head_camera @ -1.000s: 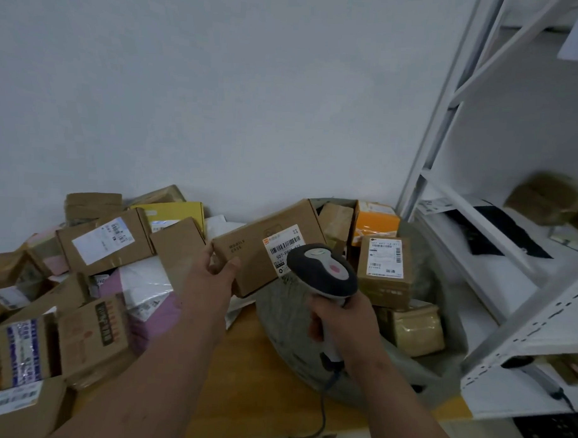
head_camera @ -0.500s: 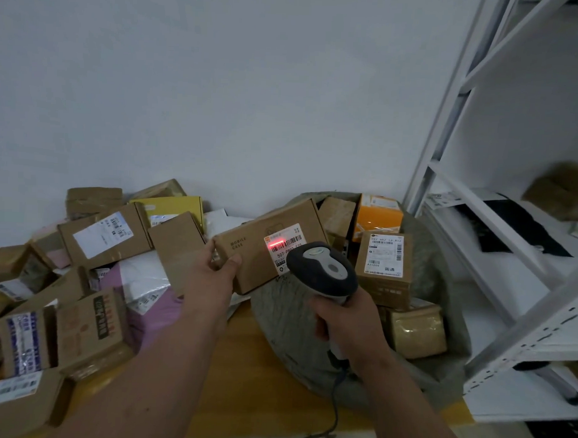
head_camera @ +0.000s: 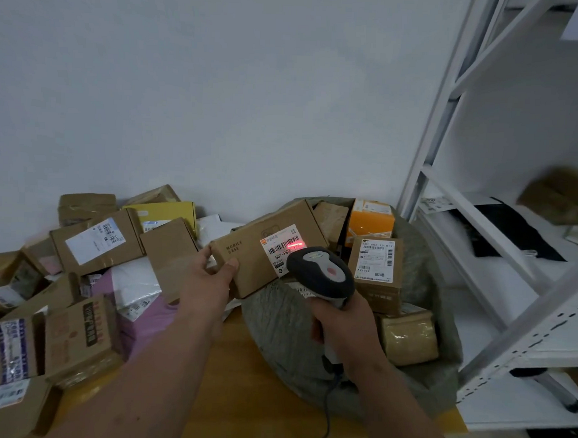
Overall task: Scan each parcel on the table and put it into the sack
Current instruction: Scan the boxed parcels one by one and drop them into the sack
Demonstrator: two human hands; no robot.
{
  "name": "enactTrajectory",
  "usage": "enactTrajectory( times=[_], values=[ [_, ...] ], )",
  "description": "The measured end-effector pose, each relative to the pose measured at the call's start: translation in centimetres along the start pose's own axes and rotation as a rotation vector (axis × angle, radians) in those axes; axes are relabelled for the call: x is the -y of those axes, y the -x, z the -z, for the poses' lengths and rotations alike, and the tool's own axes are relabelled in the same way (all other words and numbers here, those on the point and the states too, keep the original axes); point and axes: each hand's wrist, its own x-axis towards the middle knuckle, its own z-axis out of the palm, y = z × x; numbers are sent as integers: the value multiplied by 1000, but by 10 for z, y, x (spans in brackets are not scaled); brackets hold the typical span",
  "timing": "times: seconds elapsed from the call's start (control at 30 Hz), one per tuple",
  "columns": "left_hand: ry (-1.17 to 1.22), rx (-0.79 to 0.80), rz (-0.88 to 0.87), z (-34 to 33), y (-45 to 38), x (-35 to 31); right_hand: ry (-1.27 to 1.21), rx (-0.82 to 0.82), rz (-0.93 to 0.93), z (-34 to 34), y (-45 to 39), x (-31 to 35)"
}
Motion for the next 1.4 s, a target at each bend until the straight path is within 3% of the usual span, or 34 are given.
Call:
enactTrajectory(
  times=[0.2, 0.33, 0.43, 0.53, 0.6, 0.7, 0.8, 1.0, 1.07, 1.2, 1.3, 1.4],
  values=[
    [156, 80, 128, -28, 9, 3, -325, -265, -132, -5, -5, -3],
    [85, 249, 149, -56, 20, 8, -421, -398, -48, -6, -15, -5],
    [-190, 363, 66, -70, 24, 7, -397, -409, -30, 0, -21, -4],
    [-623, 435, -158, -76, 8, 4, -341, -509, -53, 6, -26, -1],
    [-804, 353, -316, -68, -17, -1, -320, -554, -74, 10, -32, 1],
    [-1051, 100, -424, -49, -59, -14, -283, -557, -91, 15, -48, 8],
    [-1194, 108, -377, -40, -100, -27, -208, -481, -80, 10, -67, 17],
    [-1533, 498, -84, -44, -180, -24, -74, -343, -169, -21, -111, 33],
    [-1489, 522, -103, -46, -186, -27, -36, -302, -182, -28, -124, 36],
    [-1033, 304, -123, -43, -205, -43, 100, -284, -180, -42, -148, 44],
    [-867, 191, -314, -42, -208, -51, 169, -395, -118, -55, -168, 48],
    [-899, 179, -473, -39, -205, -50, 305, -398, -57, -69, -183, 52]
  ],
)
